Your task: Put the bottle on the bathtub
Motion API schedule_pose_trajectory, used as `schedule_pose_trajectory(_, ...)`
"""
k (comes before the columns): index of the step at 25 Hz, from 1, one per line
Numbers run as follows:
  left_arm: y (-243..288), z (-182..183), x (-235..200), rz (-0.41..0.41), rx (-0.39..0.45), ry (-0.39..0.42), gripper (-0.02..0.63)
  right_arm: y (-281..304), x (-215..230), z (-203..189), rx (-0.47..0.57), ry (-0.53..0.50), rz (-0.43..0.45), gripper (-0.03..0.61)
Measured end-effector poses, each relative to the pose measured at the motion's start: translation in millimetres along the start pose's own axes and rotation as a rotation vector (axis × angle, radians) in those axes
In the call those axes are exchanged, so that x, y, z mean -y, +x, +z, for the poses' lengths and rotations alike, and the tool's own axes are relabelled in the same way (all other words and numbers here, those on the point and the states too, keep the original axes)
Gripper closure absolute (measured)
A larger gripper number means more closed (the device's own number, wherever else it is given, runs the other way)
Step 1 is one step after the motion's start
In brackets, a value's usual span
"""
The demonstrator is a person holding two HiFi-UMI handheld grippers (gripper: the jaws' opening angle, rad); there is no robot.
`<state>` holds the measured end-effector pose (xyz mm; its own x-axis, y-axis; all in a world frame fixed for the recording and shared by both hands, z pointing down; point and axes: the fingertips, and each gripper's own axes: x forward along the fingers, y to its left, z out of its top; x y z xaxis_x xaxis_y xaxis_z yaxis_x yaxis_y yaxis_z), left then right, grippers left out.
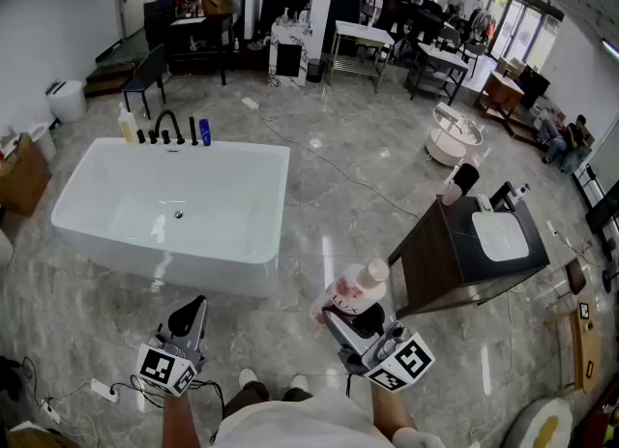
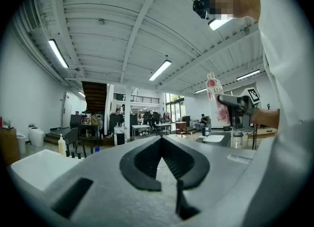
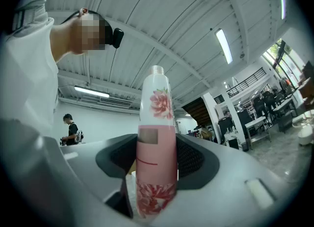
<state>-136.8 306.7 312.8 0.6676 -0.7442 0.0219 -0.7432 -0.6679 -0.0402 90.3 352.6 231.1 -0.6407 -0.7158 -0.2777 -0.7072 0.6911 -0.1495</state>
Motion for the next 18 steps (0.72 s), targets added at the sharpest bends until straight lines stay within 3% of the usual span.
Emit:
schedule_pose_trajectory(7, 14.3, -14.2, 50.7, 0.021, -0.066, -0.028, 0.613, -35.8, 24.7, -5.6, -0.028, 0.056, 0.022, 0.337)
schedule_pose_trajectory(15, 19.8, 6.2, 61.1, -0.029, -0.033, 0.002, 0.612, -28.8, 6.0, -5.0, -0.076, -0.070, 0.038, 0.337)
schedule_pose_trajectory(18, 18.9, 13.6, 77.0, -0.094, -0.024, 0.032, 0.613, -23.4, -5.2, -3.8, -0.079, -0.071, 0.066, 0.336)
